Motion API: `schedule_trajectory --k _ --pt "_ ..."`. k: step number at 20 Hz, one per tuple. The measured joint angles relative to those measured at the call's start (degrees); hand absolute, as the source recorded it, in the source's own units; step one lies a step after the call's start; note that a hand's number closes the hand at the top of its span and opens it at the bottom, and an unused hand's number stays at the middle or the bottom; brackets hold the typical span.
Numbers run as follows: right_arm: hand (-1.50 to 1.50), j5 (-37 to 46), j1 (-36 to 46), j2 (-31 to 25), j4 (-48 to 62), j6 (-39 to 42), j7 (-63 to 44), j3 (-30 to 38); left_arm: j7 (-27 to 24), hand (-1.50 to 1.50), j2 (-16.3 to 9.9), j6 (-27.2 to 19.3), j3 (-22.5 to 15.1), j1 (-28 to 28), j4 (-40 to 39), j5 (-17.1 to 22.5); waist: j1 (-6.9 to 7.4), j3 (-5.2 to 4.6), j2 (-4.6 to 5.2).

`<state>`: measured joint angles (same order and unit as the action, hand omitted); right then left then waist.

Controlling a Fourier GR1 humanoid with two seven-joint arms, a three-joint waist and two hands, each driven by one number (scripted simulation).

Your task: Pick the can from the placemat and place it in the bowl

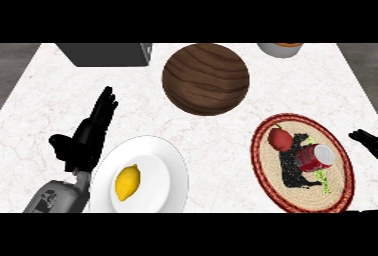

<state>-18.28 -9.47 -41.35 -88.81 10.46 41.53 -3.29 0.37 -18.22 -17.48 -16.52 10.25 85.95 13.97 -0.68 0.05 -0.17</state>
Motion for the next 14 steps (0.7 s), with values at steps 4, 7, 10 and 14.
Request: schedule_trajectory --k 4,7,10,14 --pt "-1.5 0.2 0.3 -4.3 -2.7 -0.3 -6.5 4.2 0.3 0.0 0.8 -0.1 0.0 -0.3 0.5 -1.1 0.19 -0.07 0.03" --pt "-1.5 -0.7 -0.2 -7.1 -5.6 1.4 -12.4 6.2 0.5 0.0 1.5 -0.1 -0.1 -0.6 0.6 -2.2 0.23 -0.09 0.05" --pt "-1.5 -0.2 0.8 -9.3 -6.2 3.1 -18.6 5.7 1.1 0.0 1.1 0.7 0.4 -1.5 1.7 -2.0 0.59 -0.11 0.09" --pt "-1.5 2.3 4.2 -10.9 -5.6 4.7 -26.5 3.3 1.3 0.0 1.8 1.0 0.3 -1.4 1.9 -2.8 0.97 -0.11 0.19"
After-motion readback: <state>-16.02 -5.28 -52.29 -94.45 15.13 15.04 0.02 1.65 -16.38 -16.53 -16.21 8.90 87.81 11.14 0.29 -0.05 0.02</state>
